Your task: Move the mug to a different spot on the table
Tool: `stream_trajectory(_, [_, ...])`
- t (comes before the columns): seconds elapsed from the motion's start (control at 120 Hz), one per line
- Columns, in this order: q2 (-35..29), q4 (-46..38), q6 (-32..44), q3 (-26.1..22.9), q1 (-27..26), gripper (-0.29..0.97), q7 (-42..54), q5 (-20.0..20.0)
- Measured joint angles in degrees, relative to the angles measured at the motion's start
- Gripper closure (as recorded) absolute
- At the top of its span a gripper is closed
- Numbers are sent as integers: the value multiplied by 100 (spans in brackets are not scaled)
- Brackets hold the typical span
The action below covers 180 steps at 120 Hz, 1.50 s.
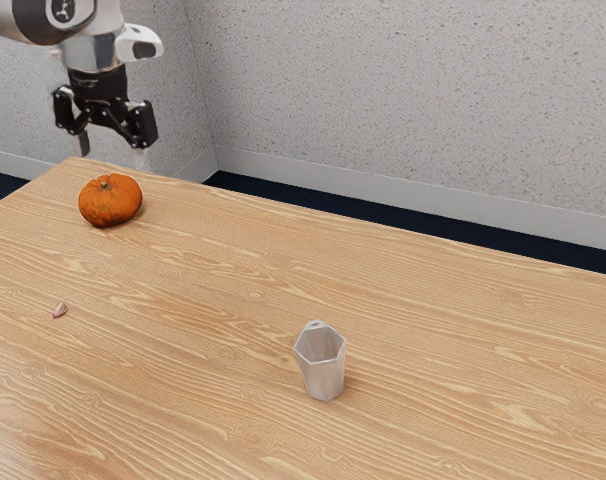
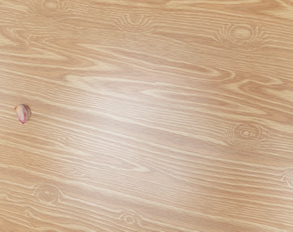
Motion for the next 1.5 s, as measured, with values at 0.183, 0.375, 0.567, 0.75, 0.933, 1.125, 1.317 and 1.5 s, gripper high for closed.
stream_trajectory(0.183, [20,54,82,-89,38,0,-187,3])
stream_trajectory(0.375, [815,64,841,-178,87,0,-634,-477])
stream_trajectory(0.567, [1470,-131,1528,-209,-618,0,-1726,-1477])
stream_trajectory(0.75, [2101,-183,1909,-433,-840,0,-2777,-1856])
stream_trajectory(0.933, [2333,-423,2281,-731,-856,0,-3544,-1818])
stream_trajectory(1.125, [2440,-657,2687,-873,-858,0,-3931,-1626])
stream_trajectory(1.317, [2688,-658,3017,-906,-846,0,-4103,-1600])
stream_trajectory(1.5, [2834,-672,3205,-983,-841,0,-4221,-1630])
